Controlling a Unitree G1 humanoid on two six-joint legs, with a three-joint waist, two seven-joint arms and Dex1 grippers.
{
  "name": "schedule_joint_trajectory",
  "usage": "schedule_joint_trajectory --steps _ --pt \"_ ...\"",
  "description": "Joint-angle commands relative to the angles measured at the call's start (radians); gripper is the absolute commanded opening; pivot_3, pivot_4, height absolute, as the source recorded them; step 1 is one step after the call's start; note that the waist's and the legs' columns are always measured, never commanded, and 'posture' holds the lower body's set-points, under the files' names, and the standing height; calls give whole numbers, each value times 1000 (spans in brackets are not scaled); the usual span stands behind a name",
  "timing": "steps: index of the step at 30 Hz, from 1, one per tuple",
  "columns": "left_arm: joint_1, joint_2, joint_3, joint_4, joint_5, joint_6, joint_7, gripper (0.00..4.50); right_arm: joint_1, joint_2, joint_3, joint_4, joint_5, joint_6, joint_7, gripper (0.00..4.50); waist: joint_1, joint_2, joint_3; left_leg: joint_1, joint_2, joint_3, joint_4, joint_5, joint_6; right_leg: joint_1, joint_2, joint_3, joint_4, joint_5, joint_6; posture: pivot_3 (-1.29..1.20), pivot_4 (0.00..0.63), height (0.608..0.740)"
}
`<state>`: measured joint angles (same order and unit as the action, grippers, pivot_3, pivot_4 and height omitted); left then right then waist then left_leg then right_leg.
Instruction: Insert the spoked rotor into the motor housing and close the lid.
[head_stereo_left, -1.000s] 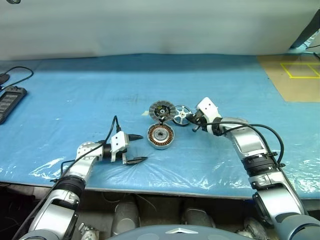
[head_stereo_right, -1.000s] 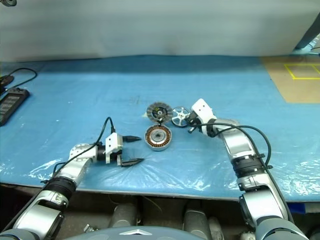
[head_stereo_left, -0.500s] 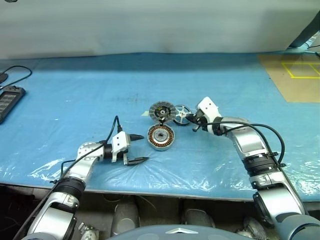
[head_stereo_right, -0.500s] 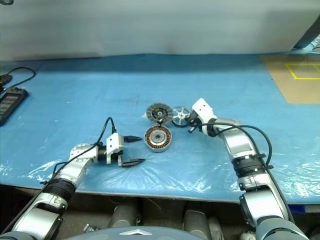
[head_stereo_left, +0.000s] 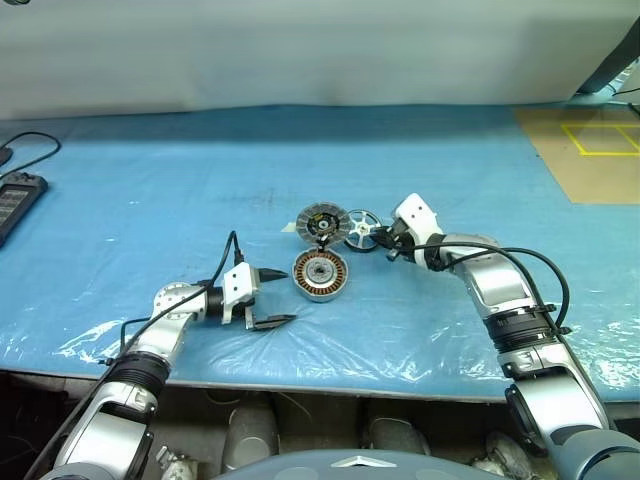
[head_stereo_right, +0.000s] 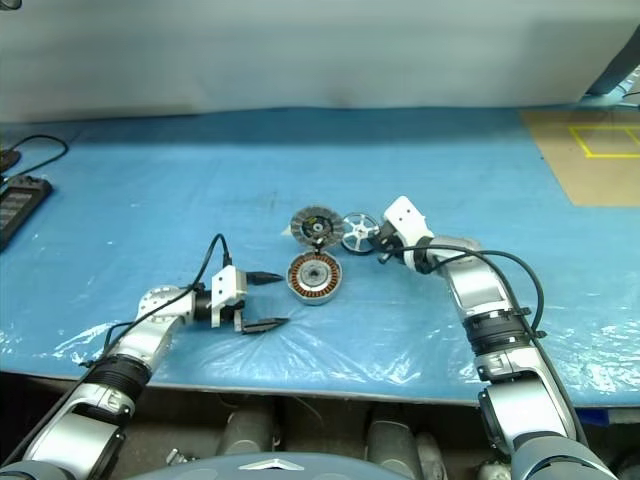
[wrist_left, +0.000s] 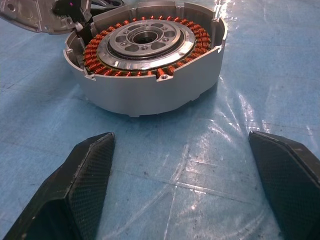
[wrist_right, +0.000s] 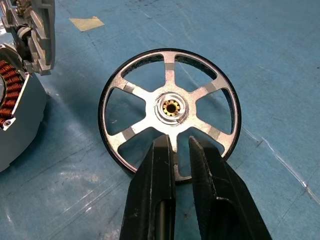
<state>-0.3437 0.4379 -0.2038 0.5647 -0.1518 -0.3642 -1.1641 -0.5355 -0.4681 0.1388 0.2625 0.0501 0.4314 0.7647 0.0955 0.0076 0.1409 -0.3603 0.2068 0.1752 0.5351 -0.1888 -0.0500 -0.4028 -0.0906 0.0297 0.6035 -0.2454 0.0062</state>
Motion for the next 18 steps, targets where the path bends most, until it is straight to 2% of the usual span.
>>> schedule_joint_trajectory --steps 1,18 --pt "39 22 -30 72 80 36 34 4500 10 2 10 -3 -3 4 2 607 0 0 0 0 0 0 0 0 0 0 0 0 0 0 0 0 150 740" --pt "39 17 -30 91 87 27 46 4500 18 4 13 -29 10 13 23 607 0 0 0 -3 0 0 -1 0 0 -2 0 0 -1 0 0 0 150 740"
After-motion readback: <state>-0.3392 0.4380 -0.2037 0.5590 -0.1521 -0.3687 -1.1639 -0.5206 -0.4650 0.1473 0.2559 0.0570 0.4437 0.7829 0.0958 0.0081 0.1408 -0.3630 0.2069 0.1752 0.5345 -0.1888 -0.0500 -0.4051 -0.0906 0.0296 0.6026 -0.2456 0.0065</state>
